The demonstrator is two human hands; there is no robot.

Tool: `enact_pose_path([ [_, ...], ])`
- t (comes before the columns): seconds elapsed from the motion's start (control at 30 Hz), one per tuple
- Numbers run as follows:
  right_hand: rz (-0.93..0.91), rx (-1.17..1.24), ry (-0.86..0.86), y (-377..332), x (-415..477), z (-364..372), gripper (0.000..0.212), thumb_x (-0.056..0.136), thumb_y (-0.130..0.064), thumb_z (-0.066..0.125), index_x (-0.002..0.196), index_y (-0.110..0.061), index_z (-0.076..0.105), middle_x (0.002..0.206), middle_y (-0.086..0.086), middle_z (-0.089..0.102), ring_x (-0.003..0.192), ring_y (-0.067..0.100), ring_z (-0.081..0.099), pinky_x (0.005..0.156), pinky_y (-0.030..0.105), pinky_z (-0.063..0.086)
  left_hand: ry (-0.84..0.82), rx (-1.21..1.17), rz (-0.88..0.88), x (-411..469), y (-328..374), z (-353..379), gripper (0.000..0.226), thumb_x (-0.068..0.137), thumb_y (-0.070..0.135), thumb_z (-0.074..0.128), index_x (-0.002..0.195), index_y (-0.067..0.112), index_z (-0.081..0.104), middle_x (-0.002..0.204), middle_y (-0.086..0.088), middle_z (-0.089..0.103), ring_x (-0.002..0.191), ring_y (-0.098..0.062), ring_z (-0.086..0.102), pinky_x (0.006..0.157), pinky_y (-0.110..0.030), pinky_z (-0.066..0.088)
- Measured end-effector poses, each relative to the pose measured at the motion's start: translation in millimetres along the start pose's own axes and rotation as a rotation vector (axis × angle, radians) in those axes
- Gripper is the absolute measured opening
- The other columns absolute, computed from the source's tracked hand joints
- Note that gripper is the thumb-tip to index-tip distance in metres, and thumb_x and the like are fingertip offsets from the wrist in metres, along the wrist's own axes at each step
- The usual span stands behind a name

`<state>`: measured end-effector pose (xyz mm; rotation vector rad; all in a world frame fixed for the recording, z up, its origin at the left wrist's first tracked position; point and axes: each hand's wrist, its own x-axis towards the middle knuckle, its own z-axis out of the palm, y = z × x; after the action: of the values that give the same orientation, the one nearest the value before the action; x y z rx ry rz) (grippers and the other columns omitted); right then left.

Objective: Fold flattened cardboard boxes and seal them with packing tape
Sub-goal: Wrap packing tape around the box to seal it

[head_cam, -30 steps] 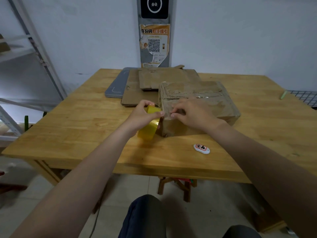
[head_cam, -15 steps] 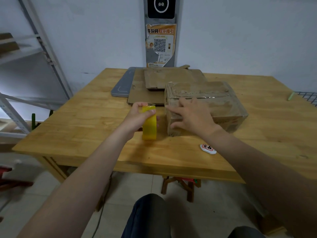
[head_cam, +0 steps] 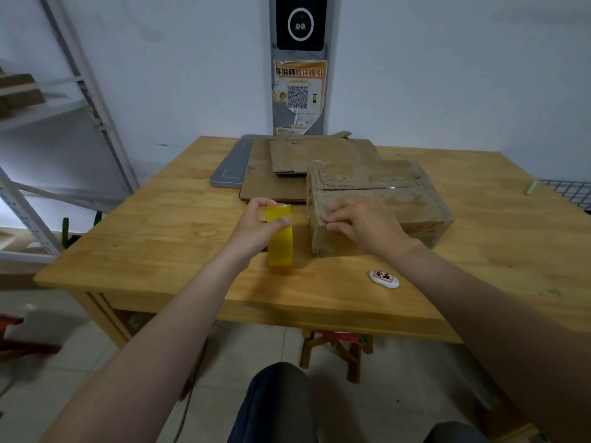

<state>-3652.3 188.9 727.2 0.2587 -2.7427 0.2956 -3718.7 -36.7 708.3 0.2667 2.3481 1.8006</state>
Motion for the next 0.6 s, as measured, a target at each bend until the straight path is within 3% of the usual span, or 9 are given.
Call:
enact_pose_path([
  [0.07, 0.066, 0.029, -0.069, -4, 0, -6, 0.031, 0.094, -0.033, 0.071, 0.125, -0.031, 0.072, 0.136, -0.008, 0.064, 0.128, 0.016, 0.055, 0.102, 0.029, 0.039, -0.006, -0.018, -0.001, -14, 2, -1, 0.027, 0.094, 0.029, 0.073, 0.115, 0.034, 0.055, 0.114, 0.000, 0.067, 0.098, -0.021, 0.067, 0.071, -0.036, 0.056],
  [0.17, 0.152, 0.123, -0.150, -9, -7, -13, 0.051, 0.092, -0.045, 0.070, 0.141, -0.035, 0.059, 0.139, -0.006, 0.058, 0.129, 0.017, 0.050, 0.096, 0.028, 0.038, -0.051, -0.054, 0.013, -37, 5, -1, 0.024, 0.097, 0.024, 0.070, 0.115, 0.032, 0.058, 0.106, -0.004, 0.072, 0.087, -0.023, 0.071, 0.072, -0.045, 0.059],
  [0.27, 0.134, 0.295, -0.061, -21, -21, -20, 0.062, 0.087, -0.057, 0.070, 0.143, -0.039, 0.054, 0.141, -0.008, 0.057, 0.133, 0.013, 0.047, 0.108, 0.036, 0.042, -0.083, -0.087, 0.051, -57, 11, -1, 0.022, 0.096, 0.024, 0.070, 0.115, 0.032, 0.061, 0.098, -0.008, 0.077, 0.080, -0.022, 0.071, 0.072, -0.040, 0.058],
  [0.37, 0.133, 0.421, -0.001, -33, -33, -27, 0.064, 0.081, -0.065, 0.071, 0.138, -0.041, 0.059, 0.142, -0.012, 0.057, 0.136, 0.008, 0.044, 0.112, 0.034, 0.037, -0.118, -0.097, 0.079, -74, 23, 6, 0.023, 0.096, 0.024, 0.070, 0.115, 0.035, 0.064, 0.097, -0.003, 0.077, 0.087, -0.023, 0.074, 0.077, -0.042, 0.060],
  [0.47, 0.153, 0.539, 0.071, -35, -42, -35, 0.046, 0.083, -0.051, 0.077, 0.125, -0.035, 0.070, 0.128, -0.014, 0.063, 0.120, 0.004, 0.054, 0.099, 0.023, 0.042, -0.179, -0.089, 0.145, -86, 36, 18, 0.025, 0.095, 0.022, 0.071, 0.114, 0.037, 0.065, 0.103, -0.002, 0.077, 0.094, -0.023, 0.073, 0.081, -0.044, 0.059],
  [0.6, 0.125, 0.618, 0.204, -26, -55, -49, 0.010, 0.088, -0.028, 0.078, 0.098, -0.026, 0.080, 0.099, -0.006, 0.072, 0.097, 0.006, 0.064, 0.081, 0.026, 0.051, -0.267, -0.116, 0.176, -98, 53, 43, 0.023, 0.094, 0.021, 0.071, 0.111, 0.037, 0.068, 0.101, -0.005, 0.077, 0.095, -0.025, 0.073, 0.084, -0.043, 0.058],
])
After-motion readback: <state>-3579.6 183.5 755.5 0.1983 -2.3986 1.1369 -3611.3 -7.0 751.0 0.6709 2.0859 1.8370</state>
